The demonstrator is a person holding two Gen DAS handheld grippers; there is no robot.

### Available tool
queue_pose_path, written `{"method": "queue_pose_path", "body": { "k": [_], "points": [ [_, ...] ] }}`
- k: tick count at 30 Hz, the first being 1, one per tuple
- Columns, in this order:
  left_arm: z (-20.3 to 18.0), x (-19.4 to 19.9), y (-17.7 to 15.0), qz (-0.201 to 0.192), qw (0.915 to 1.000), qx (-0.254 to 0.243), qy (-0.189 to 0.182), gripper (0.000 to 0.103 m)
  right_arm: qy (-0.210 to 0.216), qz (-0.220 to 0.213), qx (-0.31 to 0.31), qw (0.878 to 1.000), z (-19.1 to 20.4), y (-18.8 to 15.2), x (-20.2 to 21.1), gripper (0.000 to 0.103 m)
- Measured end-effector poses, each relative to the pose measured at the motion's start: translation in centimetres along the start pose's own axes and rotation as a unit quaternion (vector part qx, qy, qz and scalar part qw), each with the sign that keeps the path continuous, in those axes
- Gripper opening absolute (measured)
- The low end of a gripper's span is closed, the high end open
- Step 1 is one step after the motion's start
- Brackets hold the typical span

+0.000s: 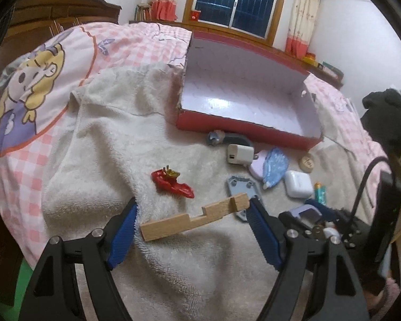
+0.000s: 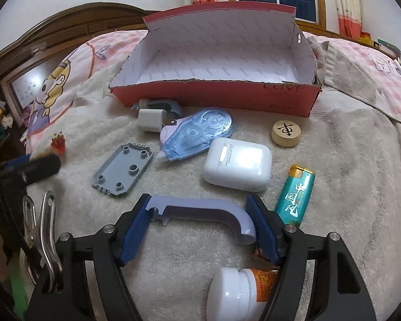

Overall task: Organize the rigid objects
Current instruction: 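Grasp the lavender plastic handle with the right tool, then carry the wooden block with the left tool toward the box while the right tool carries the lavender handle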

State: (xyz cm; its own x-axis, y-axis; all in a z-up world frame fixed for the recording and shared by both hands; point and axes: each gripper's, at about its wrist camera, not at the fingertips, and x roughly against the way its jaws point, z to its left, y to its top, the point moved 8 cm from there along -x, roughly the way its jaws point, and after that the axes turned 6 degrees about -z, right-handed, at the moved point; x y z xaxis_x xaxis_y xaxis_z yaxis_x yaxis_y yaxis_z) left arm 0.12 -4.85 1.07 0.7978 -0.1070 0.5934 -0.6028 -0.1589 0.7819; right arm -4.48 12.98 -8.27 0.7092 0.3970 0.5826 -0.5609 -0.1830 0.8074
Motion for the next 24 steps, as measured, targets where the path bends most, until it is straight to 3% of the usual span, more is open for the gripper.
{"method": "queue_pose_path", "body": {
  "k": [18,24],
  "points": [
    [0.2,-0.3,-4.7,0.031,0.9987,-0.040,0.009,0.087,0.025,-0.011,-0.024,0.999,-0.3,0.1,0.3,0.073],
    [-1.3,0.2,-4.0,0.013,0.9980,-0.061,-0.006,0.087,0.037,-0.015,-0.031,0.999,-0.3,0.2,0.4,0.073]
  ]
}}
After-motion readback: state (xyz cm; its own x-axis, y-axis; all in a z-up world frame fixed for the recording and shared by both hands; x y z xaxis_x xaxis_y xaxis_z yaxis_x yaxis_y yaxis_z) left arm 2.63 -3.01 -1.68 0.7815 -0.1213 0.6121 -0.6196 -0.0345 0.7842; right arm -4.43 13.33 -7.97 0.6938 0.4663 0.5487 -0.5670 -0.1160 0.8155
